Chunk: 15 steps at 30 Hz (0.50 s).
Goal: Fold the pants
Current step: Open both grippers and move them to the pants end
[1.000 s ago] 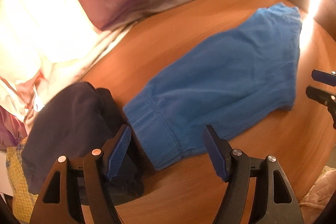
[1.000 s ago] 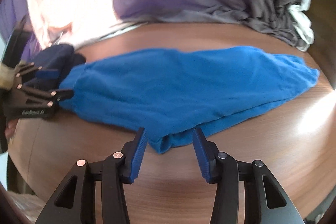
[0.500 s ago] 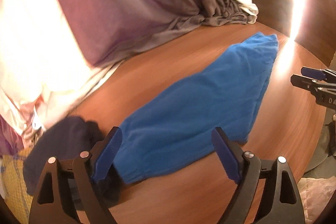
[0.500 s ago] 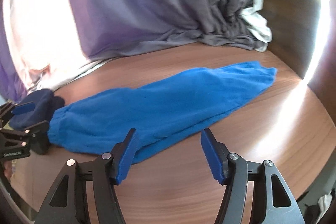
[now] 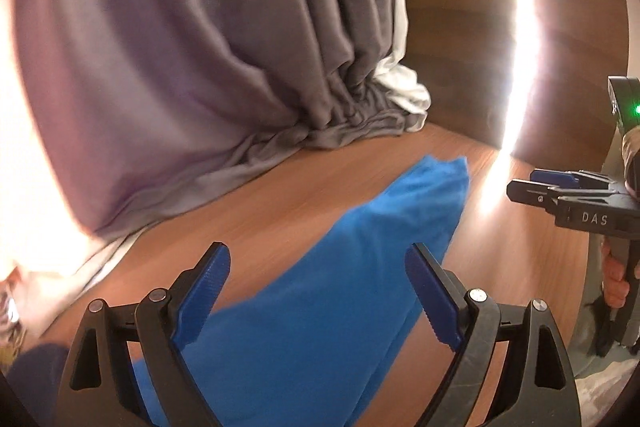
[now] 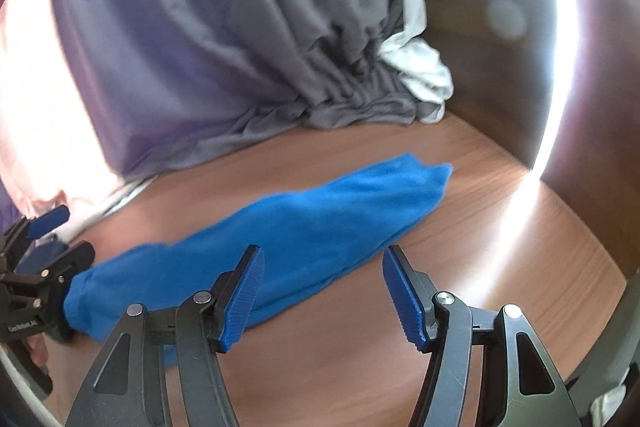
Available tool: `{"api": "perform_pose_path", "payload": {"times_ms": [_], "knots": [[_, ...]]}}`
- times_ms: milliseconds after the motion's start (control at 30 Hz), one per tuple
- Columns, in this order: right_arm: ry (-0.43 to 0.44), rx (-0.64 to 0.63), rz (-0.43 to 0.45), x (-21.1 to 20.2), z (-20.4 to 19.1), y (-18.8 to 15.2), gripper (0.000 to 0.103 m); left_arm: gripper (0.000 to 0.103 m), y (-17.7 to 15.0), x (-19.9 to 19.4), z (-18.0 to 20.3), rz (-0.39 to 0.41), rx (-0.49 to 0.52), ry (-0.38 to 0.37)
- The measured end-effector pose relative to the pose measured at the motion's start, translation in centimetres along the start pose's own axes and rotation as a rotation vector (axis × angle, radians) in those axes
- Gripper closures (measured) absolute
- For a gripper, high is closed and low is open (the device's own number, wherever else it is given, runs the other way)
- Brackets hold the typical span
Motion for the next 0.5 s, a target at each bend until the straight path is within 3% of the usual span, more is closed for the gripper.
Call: {"api": "perform_pose_path", "payload": {"times_ms": [233,500], "knots": [[-0.072,0.041,0.038,3.0,5.4,3.0,0.040,0.012,4.7,7.9,3.4,0.016,0.070,-0.159],[-0.126,0.095,0.035,7.5,9.9,4.4,0.040,0.015,7.6,17.4,7.9,-0.048,0.139,-0.390]]}}
Point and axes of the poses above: each gripper's, at about its wrist camera, not at the fingertips, and x roughly the way its jaws point, z to its right, y to its top, the point moved 1 cm from there along x, roughly the way its jaws point, and after that the axes turned 9 degrees about z, right-handed, at the moved point
